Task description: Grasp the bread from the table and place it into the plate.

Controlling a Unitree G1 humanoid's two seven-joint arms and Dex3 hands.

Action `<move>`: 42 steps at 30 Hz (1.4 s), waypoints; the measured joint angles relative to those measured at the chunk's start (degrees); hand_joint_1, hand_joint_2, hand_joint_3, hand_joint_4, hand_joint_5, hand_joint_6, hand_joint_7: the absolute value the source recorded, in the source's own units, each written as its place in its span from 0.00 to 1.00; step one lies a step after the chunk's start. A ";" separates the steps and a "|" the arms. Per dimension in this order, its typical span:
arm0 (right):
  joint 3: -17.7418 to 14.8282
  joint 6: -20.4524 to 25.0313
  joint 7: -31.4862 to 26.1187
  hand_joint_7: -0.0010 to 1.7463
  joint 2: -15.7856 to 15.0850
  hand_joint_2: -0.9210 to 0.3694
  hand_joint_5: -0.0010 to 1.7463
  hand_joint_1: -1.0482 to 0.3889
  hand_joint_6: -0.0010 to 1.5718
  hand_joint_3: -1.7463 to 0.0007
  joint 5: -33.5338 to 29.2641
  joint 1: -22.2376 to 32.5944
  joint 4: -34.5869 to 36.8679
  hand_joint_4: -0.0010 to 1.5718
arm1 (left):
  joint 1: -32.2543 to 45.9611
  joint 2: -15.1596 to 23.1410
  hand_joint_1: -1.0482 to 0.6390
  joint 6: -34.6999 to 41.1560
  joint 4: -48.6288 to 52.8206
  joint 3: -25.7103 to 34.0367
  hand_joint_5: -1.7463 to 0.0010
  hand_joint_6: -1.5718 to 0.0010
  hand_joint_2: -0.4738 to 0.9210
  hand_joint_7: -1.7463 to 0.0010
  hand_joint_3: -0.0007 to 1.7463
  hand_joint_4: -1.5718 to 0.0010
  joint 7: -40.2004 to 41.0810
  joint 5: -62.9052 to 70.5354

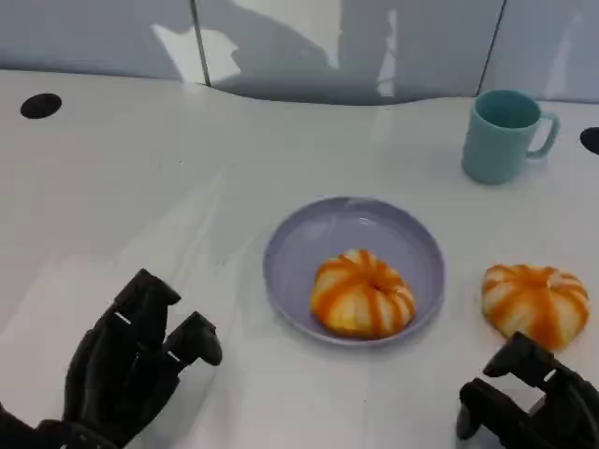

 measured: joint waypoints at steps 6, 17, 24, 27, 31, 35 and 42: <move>-0.21 -0.43 0.09 0.81 0.00 0.00 0.93 0.28 0.39 0.87 0.00 -0.14 0.27 0.46 | -1.00 0.09 0.33 -0.02 3.67 1.92 0.00 0.64 1.00 0.00 0.24 0.46 -0.73 -0.01; -1.10 -1.44 0.22 0.83 -0.02 0.00 0.93 0.27 0.40 0.87 -0.15 -0.52 1.19 0.47 | -3.72 1.44 0.32 -0.59 10.40 3.01 0.00 0.65 1.00 0.00 0.20 0.48 -6.82 0.18; -1.26 -3.47 0.91 0.84 -0.04 0.00 0.93 0.27 0.40 0.85 -0.78 -0.64 2.01 0.47 | -3.96 1.85 0.32 -0.65 11.55 2.96 0.00 0.65 1.00 0.00 0.18 0.48 -9.00 0.81; -1.31 -3.67 1.24 0.83 -0.04 0.00 0.93 0.27 0.41 0.86 -0.78 -0.66 2.54 0.48 | -4.03 1.89 0.32 -1.21 12.15 2.93 0.00 0.64 1.00 0.00 0.18 0.47 -9.29 1.58; -1.31 -3.66 1.20 0.83 -0.01 0.00 0.93 0.26 0.42 0.88 -0.79 -0.67 2.61 0.49 | -4.03 1.89 0.31 -1.41 12.42 2.95 0.00 0.63 1.00 0.00 0.18 0.47 -9.75 2.56; -1.30 -3.67 1.19 0.83 -0.01 0.00 0.92 0.26 0.42 0.88 -1.06 -0.68 2.89 0.48 | -4.02 1.88 0.32 -1.70 12.52 3.04 0.00 0.63 1.00 0.00 0.18 0.47 -10.09 2.64; -1.44 -3.36 0.80 0.81 0.10 0.00 0.92 0.28 0.43 0.88 -0.69 -0.80 3.12 0.49 | -4.03 1.87 0.32 -1.54 12.49 3.15 0.00 0.63 1.00 0.00 0.20 0.46 -10.07 2.62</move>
